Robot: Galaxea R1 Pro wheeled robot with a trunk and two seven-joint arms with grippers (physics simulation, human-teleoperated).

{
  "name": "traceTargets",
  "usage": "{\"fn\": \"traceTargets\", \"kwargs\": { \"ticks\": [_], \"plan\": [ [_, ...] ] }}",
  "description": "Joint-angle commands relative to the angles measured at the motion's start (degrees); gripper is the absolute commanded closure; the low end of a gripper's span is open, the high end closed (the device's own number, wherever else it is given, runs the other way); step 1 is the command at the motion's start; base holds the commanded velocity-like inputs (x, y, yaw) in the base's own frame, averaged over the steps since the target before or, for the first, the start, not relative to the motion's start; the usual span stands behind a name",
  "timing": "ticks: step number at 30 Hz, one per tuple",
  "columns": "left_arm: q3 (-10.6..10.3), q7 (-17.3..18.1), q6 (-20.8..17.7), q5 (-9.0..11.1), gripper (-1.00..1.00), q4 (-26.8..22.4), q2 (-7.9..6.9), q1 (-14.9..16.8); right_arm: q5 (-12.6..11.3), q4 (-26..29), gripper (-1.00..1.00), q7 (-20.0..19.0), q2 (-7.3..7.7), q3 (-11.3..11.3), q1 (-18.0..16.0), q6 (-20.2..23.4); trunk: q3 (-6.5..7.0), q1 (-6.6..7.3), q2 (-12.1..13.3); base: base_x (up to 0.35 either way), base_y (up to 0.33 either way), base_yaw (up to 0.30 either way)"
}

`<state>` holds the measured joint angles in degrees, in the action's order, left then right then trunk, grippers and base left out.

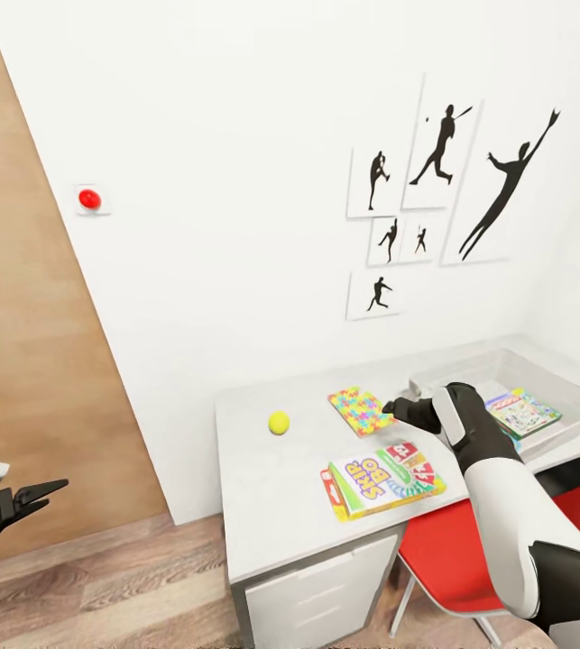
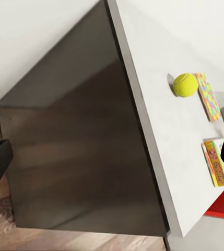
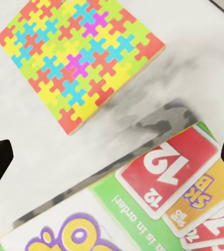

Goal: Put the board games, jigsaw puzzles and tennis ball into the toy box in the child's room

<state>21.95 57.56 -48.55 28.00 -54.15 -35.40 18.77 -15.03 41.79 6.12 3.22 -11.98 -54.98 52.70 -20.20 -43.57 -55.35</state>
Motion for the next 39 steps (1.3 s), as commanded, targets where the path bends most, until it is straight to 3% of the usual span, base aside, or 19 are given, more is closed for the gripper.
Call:
{"fn": "traceTargets", "kwargs": {
  "ticks": [1,39],
  "plan": [
    [0.0,0.1,-0.3,0.1,-1.0,0.0,-0.01,0.0,-0.6,0.1,-1.0,0.6,0.0,0.0,0.0,0.2,-0.17,0.0,-0.1,0.0,0.0,0.0],
    [0.0,0.1,-0.3,0.1,-1.0,0.0,0.05,0.0,-0.5,0.0,-1.0,0.6,0.19,0.3,-0.3,0.1,-3.73,0.0,-0.1,0.034,-0.017,0.0]
  ]
}}
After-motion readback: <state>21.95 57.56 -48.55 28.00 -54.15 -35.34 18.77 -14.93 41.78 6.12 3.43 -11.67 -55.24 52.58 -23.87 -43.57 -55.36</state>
